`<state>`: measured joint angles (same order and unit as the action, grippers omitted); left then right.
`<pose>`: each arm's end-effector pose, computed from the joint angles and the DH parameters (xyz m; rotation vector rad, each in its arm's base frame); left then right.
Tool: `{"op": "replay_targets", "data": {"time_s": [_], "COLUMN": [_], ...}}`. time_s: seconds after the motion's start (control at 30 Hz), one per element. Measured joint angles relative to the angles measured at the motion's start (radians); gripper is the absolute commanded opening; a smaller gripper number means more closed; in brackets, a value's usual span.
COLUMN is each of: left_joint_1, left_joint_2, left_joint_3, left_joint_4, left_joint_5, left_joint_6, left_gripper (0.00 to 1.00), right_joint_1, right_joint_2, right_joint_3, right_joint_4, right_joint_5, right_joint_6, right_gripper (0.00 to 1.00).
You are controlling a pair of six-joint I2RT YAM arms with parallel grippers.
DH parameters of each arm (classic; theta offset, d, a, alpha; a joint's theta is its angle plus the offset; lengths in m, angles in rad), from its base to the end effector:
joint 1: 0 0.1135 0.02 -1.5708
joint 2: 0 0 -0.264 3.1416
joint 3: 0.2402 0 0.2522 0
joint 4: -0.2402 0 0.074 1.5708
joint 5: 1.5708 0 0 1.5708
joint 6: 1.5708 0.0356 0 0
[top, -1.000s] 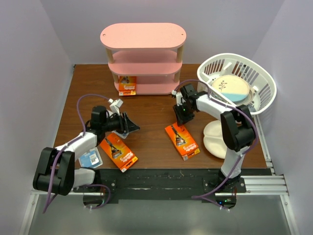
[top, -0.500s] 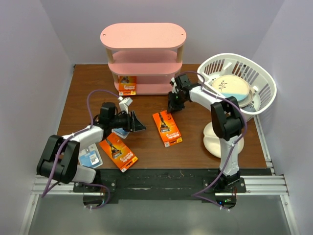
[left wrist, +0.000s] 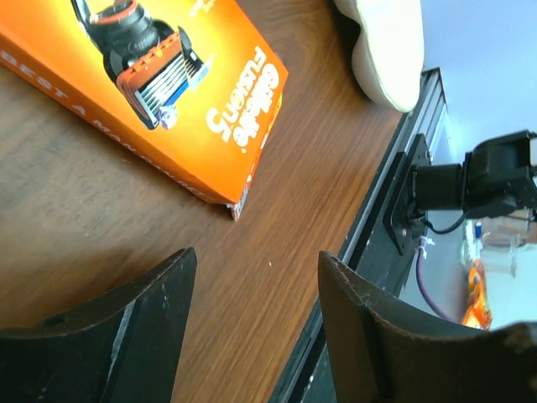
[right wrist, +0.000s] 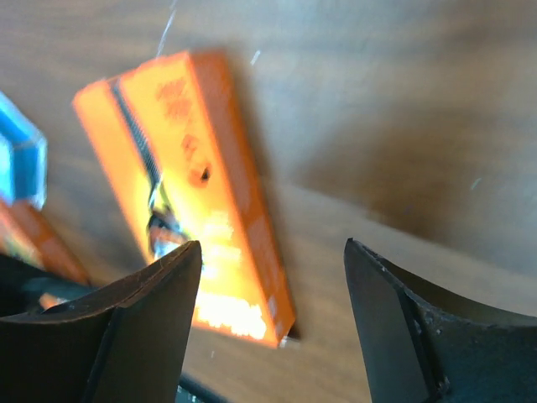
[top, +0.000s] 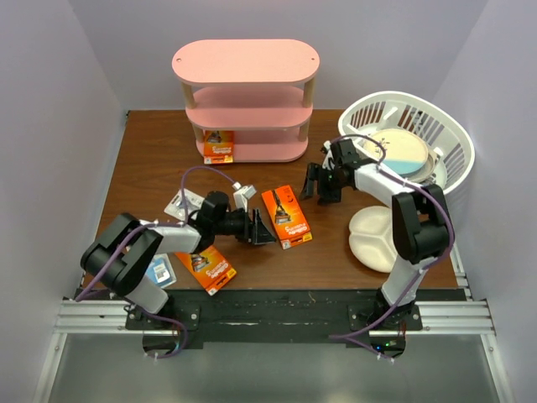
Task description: Place and organize the shaving razors onto the shelf
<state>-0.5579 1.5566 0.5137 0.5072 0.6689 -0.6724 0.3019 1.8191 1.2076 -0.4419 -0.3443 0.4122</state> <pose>0.2251 -0.1665 0.1441 0.3190 2.2959 -1.3924 0.3526 0.1224 0.1845 0.0248 2.6966 0.6880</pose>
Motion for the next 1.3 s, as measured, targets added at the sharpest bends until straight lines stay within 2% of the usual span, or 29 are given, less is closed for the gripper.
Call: {"op": "replay_targets", "data": {"time_s": [0.1, 0.27, 0.47, 0.8, 1.07, 1.2, 1.23, 1.3], "left_joint_1": [-0.031, -0.054, -0.076, -0.106, -0.177, -0.184, -0.185, -0.185], "left_joint_2": [0.053, 0.128, 0.181, 0.157, 0.167, 0.172, 0.172, 0.175], "left_joint_3": [-0.013, -0.016, -0.016, -0.049, -0.051, -0.052, -0.052, -0.054], "left_joint_4": [0.072, 0.132, 0.235, 0.251, 0.281, 0.289, 0.289, 0.282], "left_joint_5": [-0.039, -0.071, -0.075, -0.113, -0.138, -0.158, -0.163, -0.181], "left_joint_6": [-0.041, -0.079, -0.121, -0.148, -0.175, -0.188, -0.193, -0.203], "left_gripper": [0.65, 0.64, 0.62, 0.66, 0.66, 0.56, 0.47, 0.39], "right_joint_1": [0.002, 0.01, 0.01, 0.026, 0.057, 0.057, 0.057, 0.057], "right_joint_2": [-0.067, -0.071, -0.053, -0.079, -0.101, -0.101, -0.101, -0.101], "right_joint_3": [-0.095, -0.212, -0.225, -0.3, -0.336, -0.343, -0.344, -0.344], "right_joint_4": [0.047, 0.1, 0.152, 0.212, 0.215, 0.224, 0.225, 0.225], "right_joint_5": [-0.046, -0.114, -0.158, -0.216, -0.227, -0.231, -0.232, -0.232], "right_joint_6": [0.02, 0.085, 0.149, 0.23, 0.267, 0.289, 0.293, 0.297], "right_gripper": [0.73, 0.72, 0.69, 0.68, 0.67, 0.67, 0.67, 0.67]}}
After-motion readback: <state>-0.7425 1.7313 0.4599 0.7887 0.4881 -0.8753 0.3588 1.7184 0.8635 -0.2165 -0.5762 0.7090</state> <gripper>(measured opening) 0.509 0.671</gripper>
